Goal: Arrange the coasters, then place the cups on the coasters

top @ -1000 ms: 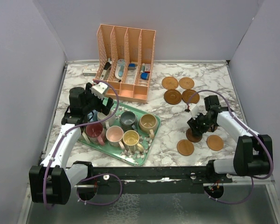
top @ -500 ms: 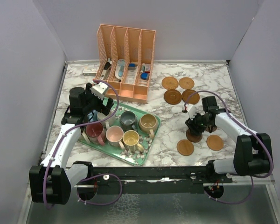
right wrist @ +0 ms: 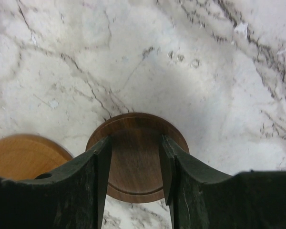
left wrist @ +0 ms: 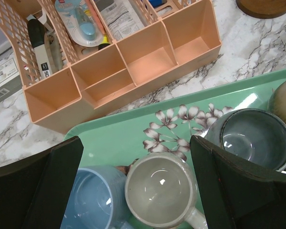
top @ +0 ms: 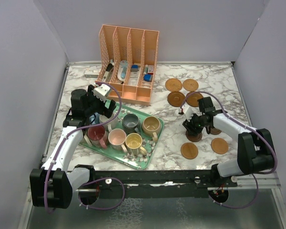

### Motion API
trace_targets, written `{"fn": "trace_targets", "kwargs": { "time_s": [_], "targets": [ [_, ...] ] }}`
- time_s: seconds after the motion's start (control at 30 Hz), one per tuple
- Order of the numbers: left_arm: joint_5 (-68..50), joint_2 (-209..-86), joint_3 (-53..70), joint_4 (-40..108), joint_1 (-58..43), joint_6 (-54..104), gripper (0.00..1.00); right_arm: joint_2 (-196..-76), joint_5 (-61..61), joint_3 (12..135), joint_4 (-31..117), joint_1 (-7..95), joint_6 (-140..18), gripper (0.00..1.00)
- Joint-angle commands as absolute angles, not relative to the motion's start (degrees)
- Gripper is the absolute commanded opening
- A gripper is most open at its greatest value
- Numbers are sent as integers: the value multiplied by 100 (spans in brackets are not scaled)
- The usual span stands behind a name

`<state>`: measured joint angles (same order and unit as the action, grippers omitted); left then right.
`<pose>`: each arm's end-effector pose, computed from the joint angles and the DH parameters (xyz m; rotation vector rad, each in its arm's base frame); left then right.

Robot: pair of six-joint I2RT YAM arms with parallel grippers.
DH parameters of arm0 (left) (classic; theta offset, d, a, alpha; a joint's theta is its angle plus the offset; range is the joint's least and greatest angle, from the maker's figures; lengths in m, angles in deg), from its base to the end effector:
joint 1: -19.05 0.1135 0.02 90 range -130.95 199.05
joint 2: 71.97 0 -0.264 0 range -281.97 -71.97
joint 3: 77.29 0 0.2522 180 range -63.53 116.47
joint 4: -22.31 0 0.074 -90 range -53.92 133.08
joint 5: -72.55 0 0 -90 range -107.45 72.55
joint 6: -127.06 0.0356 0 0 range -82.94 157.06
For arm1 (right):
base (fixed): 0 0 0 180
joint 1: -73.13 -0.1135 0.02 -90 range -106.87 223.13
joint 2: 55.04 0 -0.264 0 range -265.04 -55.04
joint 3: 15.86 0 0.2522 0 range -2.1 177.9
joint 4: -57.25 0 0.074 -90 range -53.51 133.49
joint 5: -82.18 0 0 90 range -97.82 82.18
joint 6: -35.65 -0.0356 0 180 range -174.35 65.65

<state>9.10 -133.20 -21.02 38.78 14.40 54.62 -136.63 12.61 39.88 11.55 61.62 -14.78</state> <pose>0.2406 -0.0355 0.2844 0.6626 1.7967 -0.2983 0.2350 0.0605 0.1629 -1.2455 2.4217 0.3687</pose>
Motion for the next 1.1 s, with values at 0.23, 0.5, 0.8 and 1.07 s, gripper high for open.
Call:
{"fn": "trace_targets", "kwargs": {
  "time_s": [0.23, 0.5, 0.8, 1.07],
  "targets": [
    [1069, -13360, -2088, 3873, 1413, 5520, 99, -14831, 1268, 4804, 1857, 5567, -2283, 42],
    [1051, -13387, -2064, 3889, 1413, 5495, 99, -15751, 1080, 5750, 2012, 5493, -2739, 41],
    [1020, -13403, -2072, 3888, 1413, 5526, 99, -16070, 799, 5979, 2143, 5494, -2781, 41],
    [1003, -13375, -2072, 3898, 1413, 5533, 99, -16307, 732, 6256, 2087, 5494, -2754, 41]
  ]
}}
